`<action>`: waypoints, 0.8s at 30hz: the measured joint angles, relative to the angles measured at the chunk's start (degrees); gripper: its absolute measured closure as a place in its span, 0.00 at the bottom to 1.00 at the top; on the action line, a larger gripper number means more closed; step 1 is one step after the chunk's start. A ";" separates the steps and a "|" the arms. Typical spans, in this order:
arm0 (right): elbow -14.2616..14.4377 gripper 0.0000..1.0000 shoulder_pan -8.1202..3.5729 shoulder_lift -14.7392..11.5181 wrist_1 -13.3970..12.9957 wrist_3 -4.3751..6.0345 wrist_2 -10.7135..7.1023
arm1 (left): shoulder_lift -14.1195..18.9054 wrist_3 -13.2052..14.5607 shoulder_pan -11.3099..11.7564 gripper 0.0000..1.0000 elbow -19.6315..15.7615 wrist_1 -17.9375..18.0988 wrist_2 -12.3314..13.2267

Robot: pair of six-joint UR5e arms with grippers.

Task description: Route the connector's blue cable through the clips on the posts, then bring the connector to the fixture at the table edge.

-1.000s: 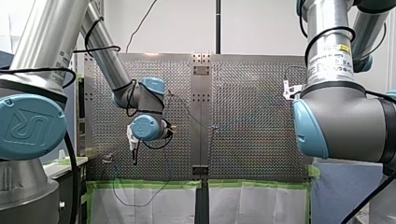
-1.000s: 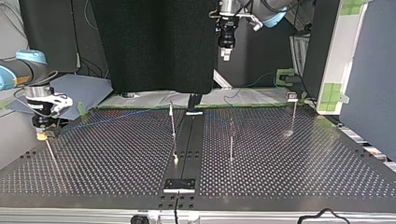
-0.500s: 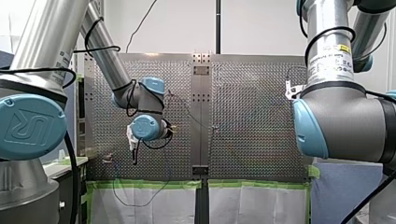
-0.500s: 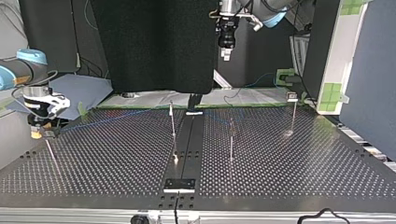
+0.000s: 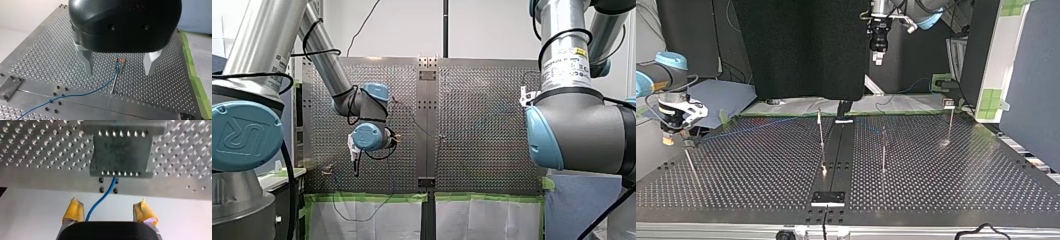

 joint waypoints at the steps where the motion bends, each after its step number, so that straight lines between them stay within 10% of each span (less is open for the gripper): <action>1: 0.03 0.01 0.01 0.00 0.16 0.39 0.40 | 0.00 0.00 0.00 0.00 0.00 0.02 0.00; 14: 4.40 0.01 0.37 -4.08 -2.98 6.42 6.63 | -0.01 -0.23 0.01 0.00 0.00 0.51 0.22; 24: 9.46 0.01 3.66 -9.13 -7.58 3.61 11.69 | -0.01 -0.35 0.01 0.00 -0.04 0.48 0.72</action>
